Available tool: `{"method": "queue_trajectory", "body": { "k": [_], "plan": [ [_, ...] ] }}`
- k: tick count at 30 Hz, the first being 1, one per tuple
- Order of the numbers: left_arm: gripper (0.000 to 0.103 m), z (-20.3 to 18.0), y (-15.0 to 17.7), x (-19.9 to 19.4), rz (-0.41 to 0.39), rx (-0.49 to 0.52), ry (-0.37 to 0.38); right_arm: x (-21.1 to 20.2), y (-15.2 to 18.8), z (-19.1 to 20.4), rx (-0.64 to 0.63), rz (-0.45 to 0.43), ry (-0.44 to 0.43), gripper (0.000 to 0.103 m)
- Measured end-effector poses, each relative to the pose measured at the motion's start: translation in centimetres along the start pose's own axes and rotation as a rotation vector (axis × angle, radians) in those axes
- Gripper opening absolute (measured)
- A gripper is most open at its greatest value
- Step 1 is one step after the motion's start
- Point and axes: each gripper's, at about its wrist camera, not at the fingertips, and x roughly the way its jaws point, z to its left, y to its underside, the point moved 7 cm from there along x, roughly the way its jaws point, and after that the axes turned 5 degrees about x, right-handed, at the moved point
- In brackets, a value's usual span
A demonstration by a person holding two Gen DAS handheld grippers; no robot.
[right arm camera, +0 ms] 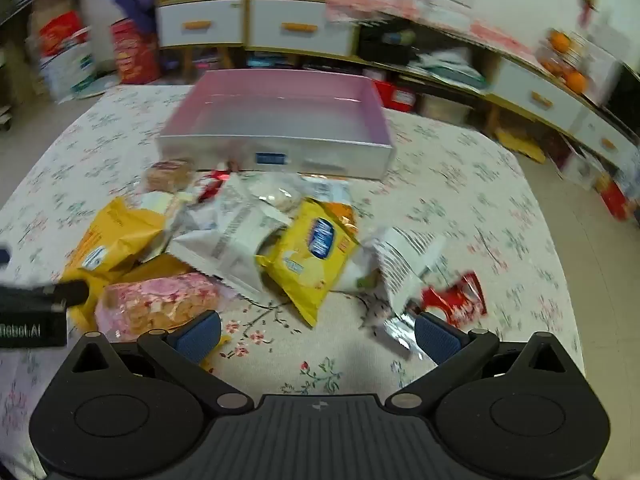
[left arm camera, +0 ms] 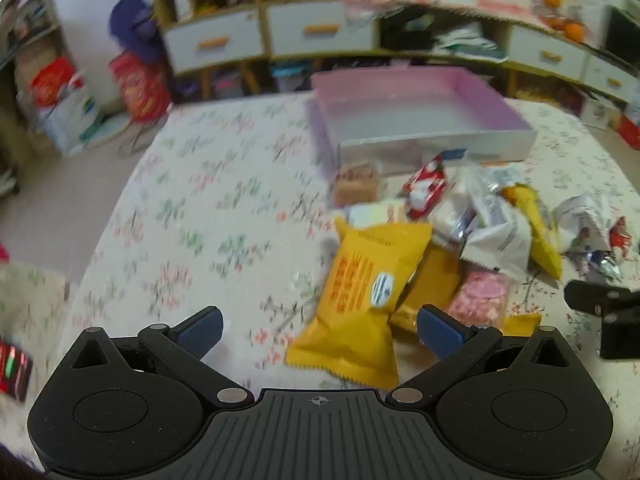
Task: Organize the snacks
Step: 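Grasp the yellow waffle bag with the left gripper while the right grasps the yellow biscuit pack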
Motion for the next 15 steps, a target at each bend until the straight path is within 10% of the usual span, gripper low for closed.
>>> {"method": "queue_trajectory", "body": {
  "k": [11,15],
  "plan": [
    [0.101,1.0,-2.4,2.7,0.155,-0.028,0.257,0.7,-4.5,-3.0,0.157,0.086,-0.174,0.074],
    [0.085,0.7,-1.6,4.0,0.2,-0.085,0.339,3.4,-4.0,-3.7,0.346,0.136,-0.315,0.061]
  ]
}}
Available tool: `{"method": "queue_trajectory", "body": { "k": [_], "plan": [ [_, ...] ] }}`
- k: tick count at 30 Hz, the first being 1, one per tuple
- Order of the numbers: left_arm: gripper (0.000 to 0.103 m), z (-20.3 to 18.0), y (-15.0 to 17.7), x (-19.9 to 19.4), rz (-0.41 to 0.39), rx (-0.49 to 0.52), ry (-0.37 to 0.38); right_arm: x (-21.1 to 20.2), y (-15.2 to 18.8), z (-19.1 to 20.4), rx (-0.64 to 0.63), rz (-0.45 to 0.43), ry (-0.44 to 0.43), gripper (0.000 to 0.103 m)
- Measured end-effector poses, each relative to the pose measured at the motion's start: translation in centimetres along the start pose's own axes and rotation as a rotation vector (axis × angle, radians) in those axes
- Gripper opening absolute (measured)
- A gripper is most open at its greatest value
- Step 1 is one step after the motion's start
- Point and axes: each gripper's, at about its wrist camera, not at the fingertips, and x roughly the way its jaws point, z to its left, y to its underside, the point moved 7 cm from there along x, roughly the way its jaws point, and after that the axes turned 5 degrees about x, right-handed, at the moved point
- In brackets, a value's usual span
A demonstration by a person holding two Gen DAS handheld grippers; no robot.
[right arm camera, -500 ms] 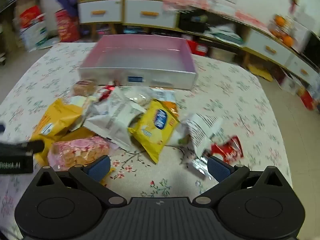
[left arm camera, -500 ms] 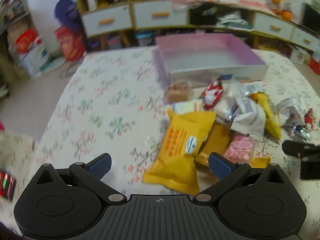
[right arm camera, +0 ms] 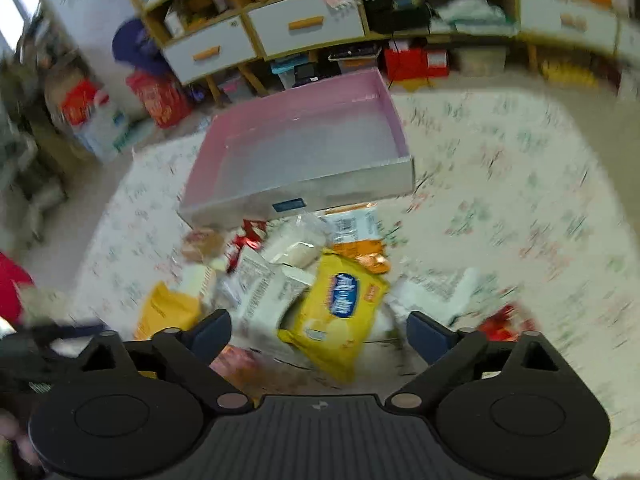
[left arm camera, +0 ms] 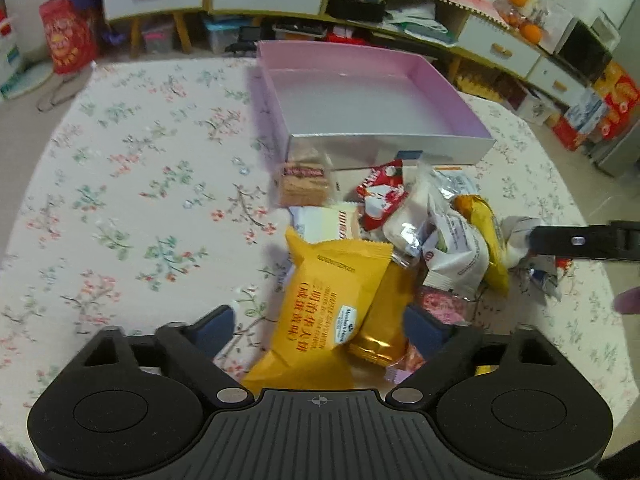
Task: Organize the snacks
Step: 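Grasp the yellow waffle bag with the left gripper while the right grasps the yellow biscuit pack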
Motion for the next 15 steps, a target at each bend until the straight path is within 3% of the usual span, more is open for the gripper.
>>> {"method": "queue_trajectory", "body": {
  "k": [2,3,4,7,11,15],
  "plan": [
    [0.073,0.3,0.2,0.6,0.042,-0.03,0.038,0.6,0.0,-0.2,0.023,0.022,-0.009,0.048],
    [0.065,0.4,0.2,0.8,0.05,-0.038,0.059,1.0,0.0,-0.4,0.035,0.031,-0.014,0.047],
    [0.062,0.5,0.2,1.1,0.058,-0.036,0.066,1.5,-0.2,-0.5,0.049,0.039,-0.01,0.046],
    [0.053,0.4,0.0,1.6,0.06,0.008,0.048,2.4,-0.4,-0.6,0.073,0.055,-0.007,0.03],
    [0.047,0.9,0.3,2.4,0.1,0.029,0.038,3.2,-0.9,-1.3,0.087,0.045,0.019,0.02],
    [0.047,0.7,0.2,2.9,0.087,0.061,0.05,3.7,-1.2,-1.2,0.057,0.041,0.047,0.019]
  ]
}}
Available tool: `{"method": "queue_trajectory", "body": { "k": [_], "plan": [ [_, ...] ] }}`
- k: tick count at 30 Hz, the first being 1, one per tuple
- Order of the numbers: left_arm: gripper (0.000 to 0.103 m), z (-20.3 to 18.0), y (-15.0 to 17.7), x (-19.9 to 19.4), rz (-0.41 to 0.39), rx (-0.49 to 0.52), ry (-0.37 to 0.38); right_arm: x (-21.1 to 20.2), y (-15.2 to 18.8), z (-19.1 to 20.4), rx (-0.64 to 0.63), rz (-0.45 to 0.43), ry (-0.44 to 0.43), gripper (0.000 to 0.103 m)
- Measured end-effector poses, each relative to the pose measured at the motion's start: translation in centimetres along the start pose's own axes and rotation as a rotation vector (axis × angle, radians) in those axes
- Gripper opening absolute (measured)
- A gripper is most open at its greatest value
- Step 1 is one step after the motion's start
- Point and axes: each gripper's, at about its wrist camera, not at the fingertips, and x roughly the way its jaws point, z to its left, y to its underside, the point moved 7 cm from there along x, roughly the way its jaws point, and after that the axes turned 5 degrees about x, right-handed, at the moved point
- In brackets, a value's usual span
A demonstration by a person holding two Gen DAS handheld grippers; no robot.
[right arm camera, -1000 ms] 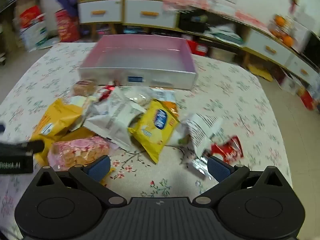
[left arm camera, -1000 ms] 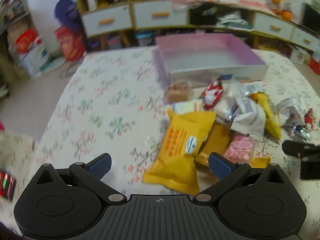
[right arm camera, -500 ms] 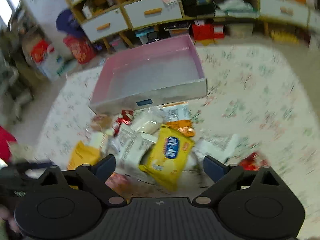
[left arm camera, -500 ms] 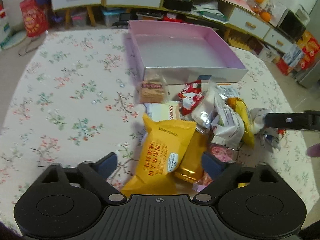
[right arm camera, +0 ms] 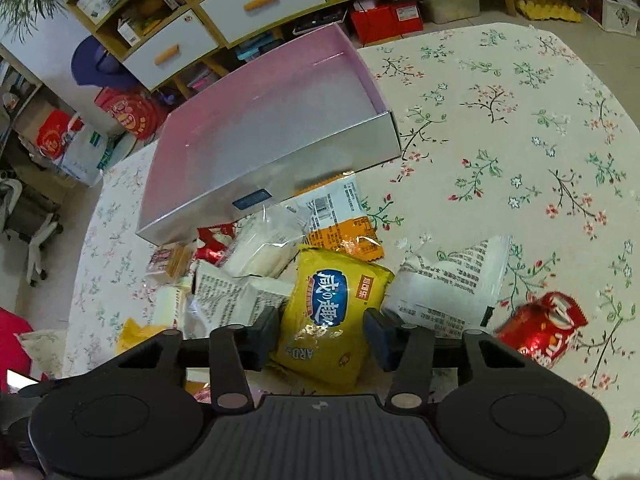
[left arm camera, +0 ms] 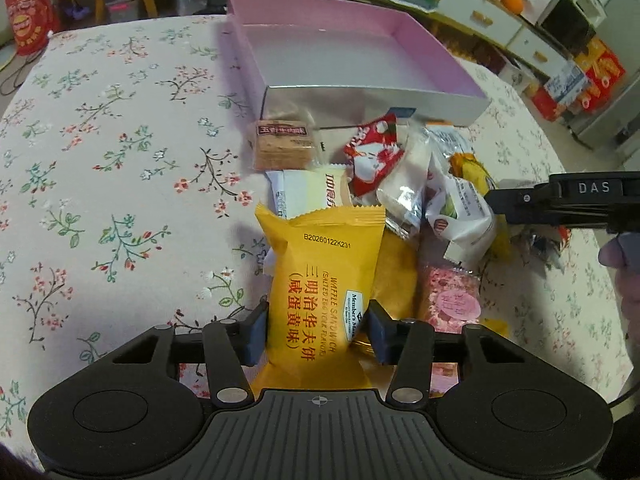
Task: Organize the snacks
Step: 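Grasp the yellow waffle bag with the left gripper while the right grasps the yellow biscuit pack, then carry both yellow packets into the pink box and open both grippers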
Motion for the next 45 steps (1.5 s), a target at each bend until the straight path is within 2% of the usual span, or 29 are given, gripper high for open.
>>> {"method": "queue_trajectory", "body": {
  "k": [1,4,12,16,22,24,37,41,45],
  "plan": [
    [0.045,-0.3,-0.4,0.1,-0.052,0.007,0.016,0.0,0.0,0.0,0.0,0.0,0.0,0.021],
    [0.04,-0.3,-0.4,0.1,-0.057,0.029,-0.016,0.7,0.1,0.6,-0.082,-0.005,0.068,0.02],
    [0.037,-0.2,-1.4,-0.4,-0.114,0.003,-0.02,1.8,-0.6,0.6,-0.133,-0.03,0.12,0.021],
    [0.036,-0.2,-1.6,-0.6,-0.125,-0.001,-0.027,2.3,-0.6,0.9,-0.18,-0.049,0.166,0.014],
    [0.036,0.0,-1.5,-0.9,-0.125,-0.003,-0.051,2.3,-0.9,0.9,-0.18,-0.058,0.178,0.0],
    [0.036,0.0,-1.6,-1.1,-0.132,-0.008,-0.056,2.1,-1.0,0.7,-0.173,-0.067,0.188,0.0],
    [0.035,0.8,-3.0,-3.3,-0.188,-0.055,-0.035,-1.0,-2.7,1.0,-0.096,-0.139,0.115,0.0],
    [0.035,0.9,-4.7,-4.7,-0.242,-0.089,-0.032,-2.3,-3.7,1.6,-0.059,-0.168,0.06,0.0],
    [0.035,0.8,-7.6,-5.1,-0.285,-0.1,-0.014,-3.0,-5.3,2.5,-0.025,-0.184,-0.006,0.0]
  ]
}}
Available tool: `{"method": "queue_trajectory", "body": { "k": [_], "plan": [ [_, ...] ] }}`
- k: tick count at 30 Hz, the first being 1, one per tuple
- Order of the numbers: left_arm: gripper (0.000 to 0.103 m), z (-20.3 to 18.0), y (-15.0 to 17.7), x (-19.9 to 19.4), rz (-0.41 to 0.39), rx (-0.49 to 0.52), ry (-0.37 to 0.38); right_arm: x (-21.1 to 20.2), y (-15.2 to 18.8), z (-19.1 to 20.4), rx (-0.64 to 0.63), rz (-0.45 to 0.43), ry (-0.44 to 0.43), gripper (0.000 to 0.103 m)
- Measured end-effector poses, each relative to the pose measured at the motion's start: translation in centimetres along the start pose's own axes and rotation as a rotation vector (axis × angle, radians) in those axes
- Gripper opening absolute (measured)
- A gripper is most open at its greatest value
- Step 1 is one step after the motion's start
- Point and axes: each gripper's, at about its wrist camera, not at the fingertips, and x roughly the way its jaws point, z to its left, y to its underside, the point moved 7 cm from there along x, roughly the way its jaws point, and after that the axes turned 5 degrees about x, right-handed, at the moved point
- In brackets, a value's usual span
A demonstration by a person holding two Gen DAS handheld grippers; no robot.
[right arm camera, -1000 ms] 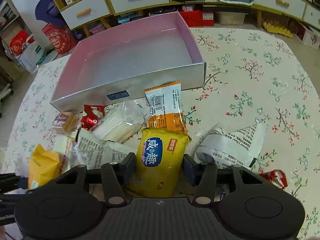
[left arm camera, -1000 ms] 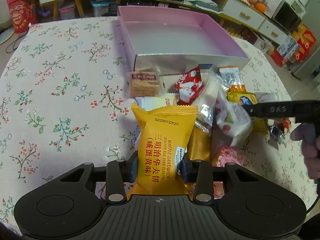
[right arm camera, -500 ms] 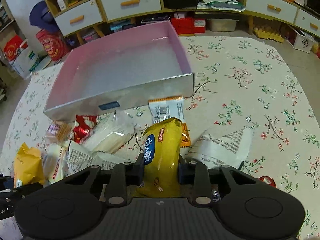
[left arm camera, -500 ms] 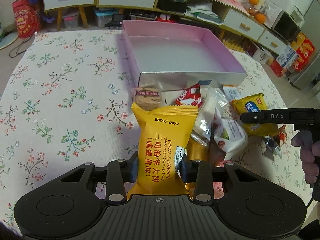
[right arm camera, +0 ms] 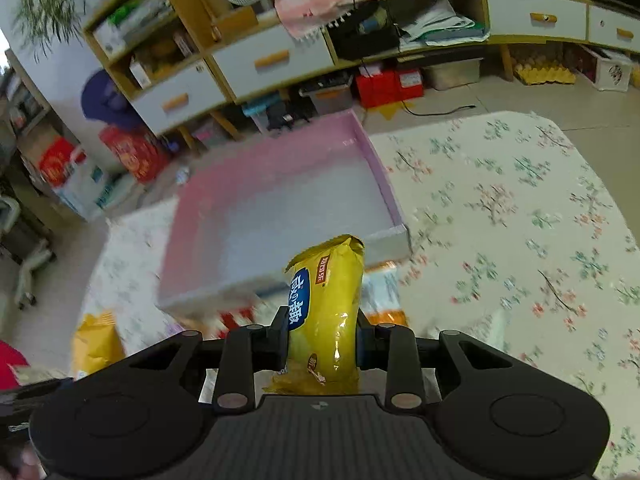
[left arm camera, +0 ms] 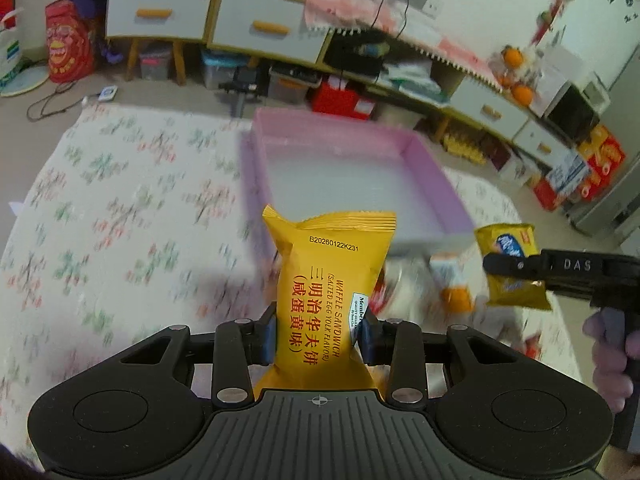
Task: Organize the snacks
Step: 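Carry both yellow packets into the pink box and open both grippers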
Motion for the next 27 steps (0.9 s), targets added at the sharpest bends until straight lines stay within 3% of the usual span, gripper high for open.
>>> {"method": "queue_trajectory", "body": {
  "k": [7,14,19,21,27],
  "plan": [
    [0.035,-1.5,-5.5,4.1,-0.075,0.012,0.018,2.8,-4.5,0.9,-0.001,-0.041,-0.075,0.0],
    [0.034,-1.7,-7.4,9.0,-0.111,0.05,-0.01,7.9,-6.7,-0.1,-0.062,-0.051,-0.069,0.0],
    [0.034,-1.3,-7.6,10.7,-0.124,0.112,-0.055,9.0,-6.0,-0.7,-0.103,-0.019,-0.027,0.0],
    [0.034,-0.9,-7.3,11.2,-0.104,0.127,-0.091,9.3,-5.3,-0.8,-0.121,-0.002,-0.008,0.0],
    [0.034,-0.4,-6.2,12.2,-0.044,0.163,-0.095,9.2,-2.9,-0.2,-0.161,0.093,0.057,0.0]
  ]
}}
